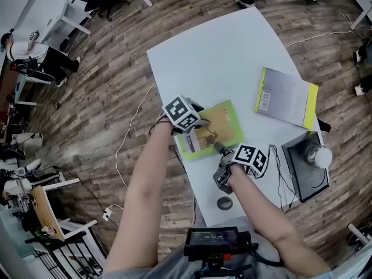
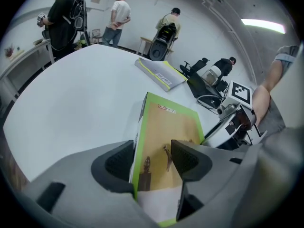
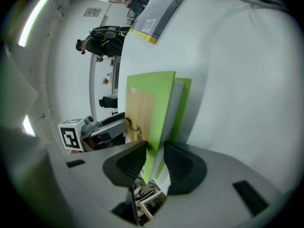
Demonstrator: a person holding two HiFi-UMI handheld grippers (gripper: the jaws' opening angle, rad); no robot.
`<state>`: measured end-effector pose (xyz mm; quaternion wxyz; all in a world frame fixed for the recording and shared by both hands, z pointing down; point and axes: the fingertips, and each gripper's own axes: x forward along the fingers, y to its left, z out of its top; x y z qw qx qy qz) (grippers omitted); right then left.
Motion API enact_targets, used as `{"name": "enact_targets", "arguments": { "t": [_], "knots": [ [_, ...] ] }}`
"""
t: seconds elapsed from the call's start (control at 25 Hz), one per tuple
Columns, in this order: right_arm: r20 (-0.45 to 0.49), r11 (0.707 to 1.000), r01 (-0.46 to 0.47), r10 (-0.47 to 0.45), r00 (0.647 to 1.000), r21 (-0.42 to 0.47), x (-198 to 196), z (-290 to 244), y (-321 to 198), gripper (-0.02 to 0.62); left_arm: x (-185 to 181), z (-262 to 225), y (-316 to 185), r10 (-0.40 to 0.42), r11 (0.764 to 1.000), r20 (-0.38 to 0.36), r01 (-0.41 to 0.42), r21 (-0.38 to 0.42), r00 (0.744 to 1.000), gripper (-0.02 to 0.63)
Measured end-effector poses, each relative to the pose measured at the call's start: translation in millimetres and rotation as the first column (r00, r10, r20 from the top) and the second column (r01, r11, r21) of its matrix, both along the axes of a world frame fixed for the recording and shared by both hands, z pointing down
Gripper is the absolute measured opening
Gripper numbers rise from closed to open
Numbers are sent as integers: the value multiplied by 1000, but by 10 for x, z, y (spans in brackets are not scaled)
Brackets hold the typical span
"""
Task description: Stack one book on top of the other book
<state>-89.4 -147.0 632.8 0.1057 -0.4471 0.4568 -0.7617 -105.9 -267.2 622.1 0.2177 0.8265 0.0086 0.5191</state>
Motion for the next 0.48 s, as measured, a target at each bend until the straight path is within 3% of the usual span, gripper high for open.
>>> {"name": "enact_targets", "arguments": {
  "t": [0.16, 0.28, 0.4, 0.48],
  "knots": [
    [-57, 995, 95, -93, 994, 24, 8, 3, -31, 129, -142, 5, 3, -119, 993, -18, 119, 12, 993, 259],
    [-105, 982, 183, -176, 979, 53, 37, -7, -72, 129, -265, -3, 14, -230, 973, -41, 231, 19, 972, 259],
    [-174, 954, 287, -269, 947, 87, 84, -16, -130, 130, -415, -4, 61, -373, 927, -79, 375, 13, 925, 259],
    [-231, 926, 362, -331, 915, 106, 133, -23, -192, 130, -517, -4, 102, -487, 871, -121, 491, 3, 865, 256]
  ]
}}
